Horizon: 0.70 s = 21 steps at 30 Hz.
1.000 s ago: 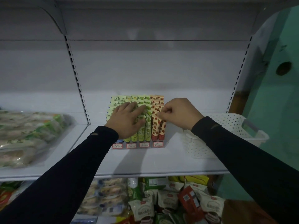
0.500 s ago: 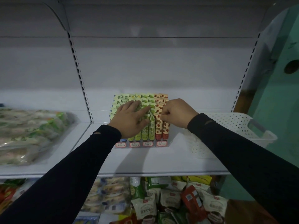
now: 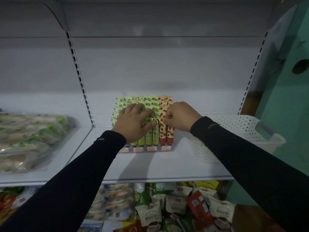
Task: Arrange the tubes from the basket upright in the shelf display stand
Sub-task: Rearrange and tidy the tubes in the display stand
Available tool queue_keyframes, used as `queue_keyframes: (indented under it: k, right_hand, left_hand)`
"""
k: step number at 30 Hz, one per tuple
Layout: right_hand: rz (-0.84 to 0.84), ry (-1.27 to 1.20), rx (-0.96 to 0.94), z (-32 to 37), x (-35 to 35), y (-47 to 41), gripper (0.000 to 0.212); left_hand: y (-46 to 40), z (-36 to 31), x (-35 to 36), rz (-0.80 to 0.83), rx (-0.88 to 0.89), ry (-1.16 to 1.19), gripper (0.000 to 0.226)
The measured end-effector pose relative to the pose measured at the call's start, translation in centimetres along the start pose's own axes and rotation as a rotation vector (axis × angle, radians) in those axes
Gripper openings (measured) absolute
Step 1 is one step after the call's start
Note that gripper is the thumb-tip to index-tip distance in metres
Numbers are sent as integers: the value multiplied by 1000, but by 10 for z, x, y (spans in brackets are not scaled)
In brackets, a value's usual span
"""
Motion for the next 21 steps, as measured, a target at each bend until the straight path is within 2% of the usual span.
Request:
queue_keyframes:
  k: [5, 8, 13, 18, 21]
  right_hand:
    - [18, 14, 36, 1, -1, 0, 35]
    - [-14, 1, 48, -1, -1, 1, 33]
    - [-195, -79, -26, 12, -10, 12, 28]
    - [-22, -3, -31, 27, 1, 9, 45]
    - [7, 0, 13, 25, 0, 1, 41]
  left_hand:
    - [-1, 0, 0, -3, 4, -5, 56]
    - [-1, 0, 1, -12, 11, -18, 57]
    - [-2, 3, 3, -33, 27, -28, 60]
    - [-1, 2, 2, -82, 60, 22, 55]
    - [-1, 4, 2, -93, 81, 33, 52]
Point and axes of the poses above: each hand's wrist, its own y-axis away from the middle knuckle, its own x-axis out of the palm, z = x × y, the point moved 1 cm from there along -y, towards the middle knuckle, and after that the axes turned 15 degrees about z, right-handed, at the moved point
